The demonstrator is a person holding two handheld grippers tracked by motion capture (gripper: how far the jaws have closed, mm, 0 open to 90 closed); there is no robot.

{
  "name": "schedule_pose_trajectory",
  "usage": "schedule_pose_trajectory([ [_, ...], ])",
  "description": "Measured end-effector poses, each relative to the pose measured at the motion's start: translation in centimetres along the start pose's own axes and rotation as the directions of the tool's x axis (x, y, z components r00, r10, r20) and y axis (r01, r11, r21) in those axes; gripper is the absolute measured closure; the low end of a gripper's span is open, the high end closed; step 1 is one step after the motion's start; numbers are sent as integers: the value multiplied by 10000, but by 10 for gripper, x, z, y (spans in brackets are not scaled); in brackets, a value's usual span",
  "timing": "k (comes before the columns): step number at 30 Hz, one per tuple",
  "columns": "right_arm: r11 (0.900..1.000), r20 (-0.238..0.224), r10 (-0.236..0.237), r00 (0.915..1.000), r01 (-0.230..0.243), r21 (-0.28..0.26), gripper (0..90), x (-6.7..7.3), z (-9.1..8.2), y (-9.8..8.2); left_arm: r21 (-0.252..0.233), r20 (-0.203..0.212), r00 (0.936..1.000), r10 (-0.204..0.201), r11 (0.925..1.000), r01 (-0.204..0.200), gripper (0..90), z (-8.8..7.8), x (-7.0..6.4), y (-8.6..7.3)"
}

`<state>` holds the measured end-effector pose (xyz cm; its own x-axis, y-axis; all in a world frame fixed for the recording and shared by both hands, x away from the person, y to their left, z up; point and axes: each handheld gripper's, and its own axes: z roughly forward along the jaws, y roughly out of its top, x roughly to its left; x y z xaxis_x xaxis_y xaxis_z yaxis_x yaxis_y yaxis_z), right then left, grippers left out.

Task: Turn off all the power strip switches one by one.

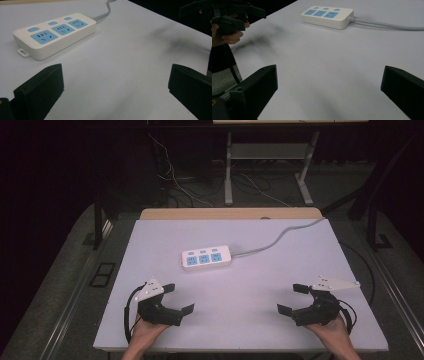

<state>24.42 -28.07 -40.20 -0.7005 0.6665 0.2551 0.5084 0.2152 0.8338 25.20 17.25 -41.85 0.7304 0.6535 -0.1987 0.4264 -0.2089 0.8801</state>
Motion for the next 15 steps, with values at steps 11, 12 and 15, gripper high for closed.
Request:
schedule_pose_trajectory([
  [11, 9999, -30, 82, 10000, -81, 150, 7, -4, 0, -3, 93, 58, 9999, 94, 9999, -94, 0, 0, -2, 0],
  [12, 9998, -26, 82, 10000, -81, 162, 7, -4, 0, -3, 110, 69, 9999, 91, 9999, -92, 0, 0, -2, 0],
  [15, 9997, -19, 112, 9999, -111, 213, 7, -4, 1, -4, 177, 86, 9999, 100, 9998, -102, 0, 1, -2, 0],
])
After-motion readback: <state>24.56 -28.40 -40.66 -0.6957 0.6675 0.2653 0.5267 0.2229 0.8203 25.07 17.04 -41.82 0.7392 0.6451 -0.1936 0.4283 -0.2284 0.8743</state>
